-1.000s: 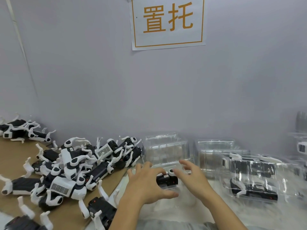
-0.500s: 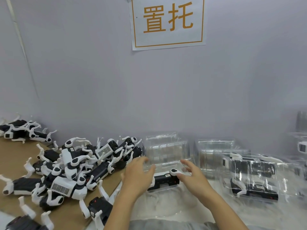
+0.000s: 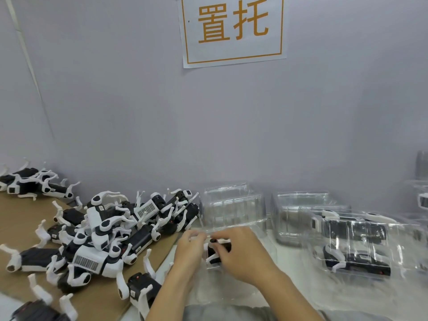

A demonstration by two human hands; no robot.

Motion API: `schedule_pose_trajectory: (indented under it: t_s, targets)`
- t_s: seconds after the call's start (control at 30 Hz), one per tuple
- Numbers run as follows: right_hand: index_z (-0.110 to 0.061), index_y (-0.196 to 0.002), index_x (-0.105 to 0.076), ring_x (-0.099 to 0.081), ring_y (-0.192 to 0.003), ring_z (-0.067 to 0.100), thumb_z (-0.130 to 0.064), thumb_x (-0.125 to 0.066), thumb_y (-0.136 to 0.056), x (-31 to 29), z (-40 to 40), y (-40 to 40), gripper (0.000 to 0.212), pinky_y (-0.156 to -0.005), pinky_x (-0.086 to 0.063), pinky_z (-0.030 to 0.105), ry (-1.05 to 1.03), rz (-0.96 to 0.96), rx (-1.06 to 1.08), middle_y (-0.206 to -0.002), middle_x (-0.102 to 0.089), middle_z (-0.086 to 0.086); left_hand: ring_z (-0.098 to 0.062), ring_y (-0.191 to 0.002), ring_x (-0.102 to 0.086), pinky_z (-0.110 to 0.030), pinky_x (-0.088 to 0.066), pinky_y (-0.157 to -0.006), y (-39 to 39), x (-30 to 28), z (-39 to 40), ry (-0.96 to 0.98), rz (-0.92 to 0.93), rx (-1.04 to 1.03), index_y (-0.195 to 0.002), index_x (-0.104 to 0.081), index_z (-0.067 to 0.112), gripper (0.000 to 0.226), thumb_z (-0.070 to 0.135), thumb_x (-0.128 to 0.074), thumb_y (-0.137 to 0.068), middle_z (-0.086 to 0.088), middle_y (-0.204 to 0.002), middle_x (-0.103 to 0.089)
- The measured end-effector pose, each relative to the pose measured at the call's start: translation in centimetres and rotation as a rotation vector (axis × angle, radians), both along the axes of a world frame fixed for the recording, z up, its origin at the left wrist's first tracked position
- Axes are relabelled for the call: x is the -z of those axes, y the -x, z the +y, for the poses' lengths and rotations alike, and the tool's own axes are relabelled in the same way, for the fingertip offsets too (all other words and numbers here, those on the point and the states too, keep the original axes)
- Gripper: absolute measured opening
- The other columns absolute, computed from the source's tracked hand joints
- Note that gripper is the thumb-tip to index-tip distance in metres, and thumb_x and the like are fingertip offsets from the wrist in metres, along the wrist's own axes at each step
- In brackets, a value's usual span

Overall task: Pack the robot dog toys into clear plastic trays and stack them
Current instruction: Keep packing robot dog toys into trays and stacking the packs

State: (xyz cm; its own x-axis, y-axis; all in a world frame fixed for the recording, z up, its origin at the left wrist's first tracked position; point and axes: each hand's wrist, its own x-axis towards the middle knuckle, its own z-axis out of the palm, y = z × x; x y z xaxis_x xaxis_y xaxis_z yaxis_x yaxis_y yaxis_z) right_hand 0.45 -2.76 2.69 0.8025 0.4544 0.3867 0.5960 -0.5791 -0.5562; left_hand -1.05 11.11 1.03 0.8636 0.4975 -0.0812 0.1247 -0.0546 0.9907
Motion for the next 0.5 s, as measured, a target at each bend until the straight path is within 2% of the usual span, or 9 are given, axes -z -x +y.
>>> schedule_pose_trajectory:
  t_s: [0.07, 0.1, 0.2, 0.27, 0.33, 0.5]
  targets:
    - [-0.029, -0.077, -0.065, -0.059, -0.072, 0.012, -0.031, -0.052, -0.095, 0.01, 0.38, 0.15, 0.022, -0.072, -0.055, 0.040, 0.100, -0.021, -0.003, -0.071, -0.066, -0.009, -0.020, -0.110, -0.058, -0.038, -0.046, -0.094, 0.01, -0.03, -0.18, 0.004, -0.006, -0.001, -0.118, -0.062, 0.014, 0.022, 0.020, -0.055, -0.098, -0.008, -0.118, -0.063]
    - [-0.026, -0.077, -0.065, -0.058, -0.069, 0.014, -0.030, -0.051, -0.095, -0.05, 0.43, 0.10, 0.023, -0.071, -0.055, 0.042, 0.120, -0.012, 0.000, -0.067, -0.063, -0.008, -0.020, -0.110, -0.058, -0.038, -0.045, -0.096, -0.01, -0.04, -0.19, 0.006, -0.013, -0.003, -0.116, -0.062, 0.014, 0.020, 0.020, -0.055, -0.098, -0.007, -0.117, -0.063]
    - [-0.026, -0.083, -0.075, -0.061, -0.070, 0.017, -0.027, -0.059, -0.093, -0.49, 0.51, -0.19, 0.019, -0.072, -0.057, 0.039, 0.127, 0.053, 0.007, -0.070, -0.066, -0.006, -0.018, -0.102, -0.058, -0.034, -0.044, -0.084, -0.27, 0.27, -0.10, 0.012, -0.037, -0.006, -0.108, -0.064, 0.013, 0.015, 0.019, -0.058, -0.096, -0.006, -0.110, -0.064]
    - [-0.031, -0.090, -0.080, -0.065, -0.079, 0.013, -0.025, -0.070, -0.087, -0.81, 0.48, -0.38, 0.012, -0.076, -0.057, 0.032, 0.107, 0.099, 0.019, -0.081, -0.072, -0.007, -0.016, -0.096, -0.058, -0.030, -0.042, -0.076, -0.37, 0.43, -0.15, 0.007, -0.049, -0.014, -0.106, -0.064, 0.010, 0.015, 0.016, -0.061, -0.093, -0.006, -0.107, -0.064]
    - [-0.031, -0.097, -0.080, -0.067, -0.085, 0.009, -0.024, -0.076, -0.084, -0.87, 0.39, -0.51, 0.015, -0.080, -0.055, 0.026, 0.090, 0.129, 0.025, -0.089, -0.075, -0.008, -0.012, -0.093, -0.059, -0.026, -0.042, -0.071, -0.31, 0.45, -0.22, 0.001, -0.061, -0.019, -0.105, -0.065, 0.012, 0.014, 0.015, -0.064, -0.091, -0.004, -0.105, -0.065]
    - [-0.032, -0.091, -0.080, -0.055, -0.063, 0.005, -0.022, -0.077, -0.085, -0.61, 0.35, -0.56, 0.012, -0.068, -0.050, 0.024, 0.062, 0.141, 0.014, -0.068, -0.067, -0.012, -0.003, -0.089, -0.055, -0.022, -0.039, -0.066, -0.37, 0.61, -0.16, -0.027, -0.071, -0.003, -0.104, -0.061, 0.019, 0.015, 0.017, -0.066, -0.090, 0.006, -0.101, -0.061]
